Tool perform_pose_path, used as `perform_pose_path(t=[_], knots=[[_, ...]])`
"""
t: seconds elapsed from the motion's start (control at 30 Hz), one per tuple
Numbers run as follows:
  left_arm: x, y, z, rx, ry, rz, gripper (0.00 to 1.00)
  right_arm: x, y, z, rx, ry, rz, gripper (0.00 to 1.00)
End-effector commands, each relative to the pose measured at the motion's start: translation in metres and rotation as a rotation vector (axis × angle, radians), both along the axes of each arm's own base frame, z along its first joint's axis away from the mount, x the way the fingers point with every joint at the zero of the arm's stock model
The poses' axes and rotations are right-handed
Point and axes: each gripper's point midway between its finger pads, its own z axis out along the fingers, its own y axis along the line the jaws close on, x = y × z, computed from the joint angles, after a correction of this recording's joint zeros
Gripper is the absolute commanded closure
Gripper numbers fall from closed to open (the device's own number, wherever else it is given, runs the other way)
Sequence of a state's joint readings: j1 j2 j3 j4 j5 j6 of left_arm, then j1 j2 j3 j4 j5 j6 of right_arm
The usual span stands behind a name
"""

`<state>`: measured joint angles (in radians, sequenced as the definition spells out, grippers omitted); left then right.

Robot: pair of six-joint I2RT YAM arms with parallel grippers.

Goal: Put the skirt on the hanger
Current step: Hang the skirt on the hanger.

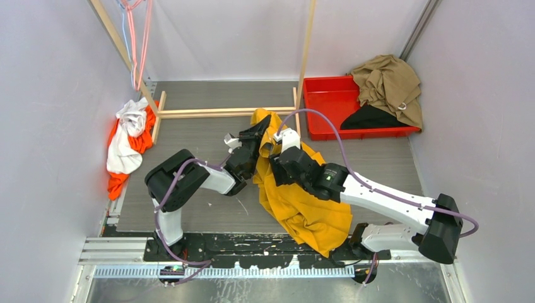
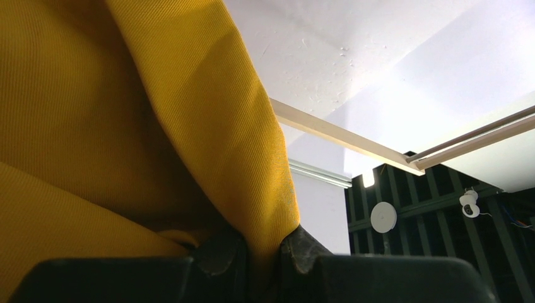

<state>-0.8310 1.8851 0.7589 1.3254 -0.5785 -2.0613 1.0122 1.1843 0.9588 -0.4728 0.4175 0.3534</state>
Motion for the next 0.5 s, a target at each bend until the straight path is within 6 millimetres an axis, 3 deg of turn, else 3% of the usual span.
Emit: perform_pose_path(t=[0.0, 0.07, 0.17, 0.23, 0.37, 0.47], knots=[[-0.013, 0.010, 0.070, -0.396, -0.070, -0.096, 1.00, 0.013, 0.013, 0.020, 0.138, -0.084, 0.009, 0.40], [-0.013, 0.009, 0.071, -0.398, -0.070, -0.101, 1.00, 0.012, 0.016, 0.020, 0.160, -0.099, 0.030, 0.46], [-0.014, 0.007, 0.070, -0.395, -0.070, -0.107, 1.00, 0.014, 0.018, 0.021, 0.188, -0.126, 0.039, 0.71], [-0.014, 0.006, 0.073, -0.385, -0.079, -0.111, 1.00, 0.013, 0.016, 0.024, 0.194, -0.127, 0.040, 0.94], [-0.008, 0.007, 0.091, -0.278, -0.165, -0.154, 1.00, 0.005, 0.012, 0.053, 0.191, -0.117, 0.073, 0.99], [0.002, 0.003, 0.121, -0.182, -0.302, -0.269, 0.97, -0.006, 0.005, 0.078, 0.184, -0.087, 0.105, 0.99]])
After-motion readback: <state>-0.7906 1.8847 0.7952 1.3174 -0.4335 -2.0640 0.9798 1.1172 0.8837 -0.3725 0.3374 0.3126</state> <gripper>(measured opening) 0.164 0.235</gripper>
